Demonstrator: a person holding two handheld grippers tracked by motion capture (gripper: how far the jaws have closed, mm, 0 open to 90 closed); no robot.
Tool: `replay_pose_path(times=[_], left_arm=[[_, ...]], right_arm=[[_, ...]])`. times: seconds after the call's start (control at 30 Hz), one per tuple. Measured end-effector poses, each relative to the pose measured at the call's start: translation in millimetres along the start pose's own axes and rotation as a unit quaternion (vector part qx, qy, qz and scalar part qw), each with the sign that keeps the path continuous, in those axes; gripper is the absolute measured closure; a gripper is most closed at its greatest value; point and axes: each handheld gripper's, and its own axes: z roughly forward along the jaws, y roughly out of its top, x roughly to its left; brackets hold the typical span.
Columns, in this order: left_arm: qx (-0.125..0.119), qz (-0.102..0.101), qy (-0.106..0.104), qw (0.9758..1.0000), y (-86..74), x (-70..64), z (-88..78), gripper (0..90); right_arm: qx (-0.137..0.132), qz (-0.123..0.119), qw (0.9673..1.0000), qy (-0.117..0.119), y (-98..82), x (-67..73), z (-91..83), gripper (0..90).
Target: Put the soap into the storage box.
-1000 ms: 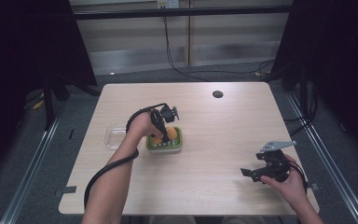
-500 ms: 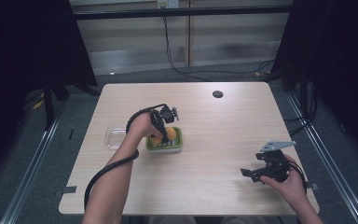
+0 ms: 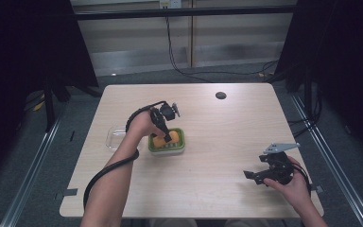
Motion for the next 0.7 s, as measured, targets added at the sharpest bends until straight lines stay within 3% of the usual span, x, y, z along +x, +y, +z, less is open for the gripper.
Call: replay_pose_path(times=[0.07,0.1,0.13,0.2,0.23,0.4,0.43,0.5,0.53,0.67,0.7], left_arm=[[0.002,-0.012,-0.012,0.9999,-1.8,0.4,-2.1,39.9],[-0.008,-0.014,-0.001,0.9999,-3.3,-0.5,-1.4,38.9],[-0.005,-0.017,-0.01,0.9998,-4.0,0.0,-3.2,38.1],[-0.011,-0.016,-0.005,0.9998,-6.5,-0.6,-3.5,36.2],[-0.016,-0.03,-0.011,0.9994,-7.7,-2.3,-3.7,34.5],[-0.023,-0.042,-0.013,0.9988,-13.5,-5.6,-3.8,31.4],[-0.024,-0.052,-0.022,0.9981,-14.5,-6.2,-5.4,31.1],[-0.024,-0.052,-0.023,0.9981,-16.8,-6.1,-7.7,29.1],[-0.034,-0.064,-0.013,0.9972,-18.1,-8.7,-6.8,28.1],[-0.027,-0.053,-0.016,0.9981,-21.3,-11.0,-11.4,26.8],[-0.036,-0.065,-0.013,0.9972,-22.3,-13.9,-10.8,26.6]], right_arm=[[-0.001,0.002,1.0,0.0,0.1,0.2,-0.2,5.0],[-0.001,0.002,1.0,0.0,0.6,0.4,-0.3,4.9],[-0.005,-0.001,1.0,0.001,1.1,0.2,0.2,4.9],[-0.004,0.0,1.0,0.003,2.4,0.5,0.8,4.9],[-0.005,0.0,1.0,0.0,2.8,0.6,1.4,4.8],[-0.005,-0.004,1.0,0.004,4.3,0.8,2.9,4.8],[-0.005,-0.003,1.0,0.004,4.5,0.6,2.8,4.8],[-0.004,0.0,1.0,0.005,5.3,0.2,2.4,4.8],[-0.005,-0.004,1.0,0.006,5.7,0.1,2.6,4.8],[-0.005,-0.003,1.0,0.006,6.2,1.2,2.9,4.8],[-0.005,-0.003,1.0,0.006,6.2,1.4,2.9,4.8]])
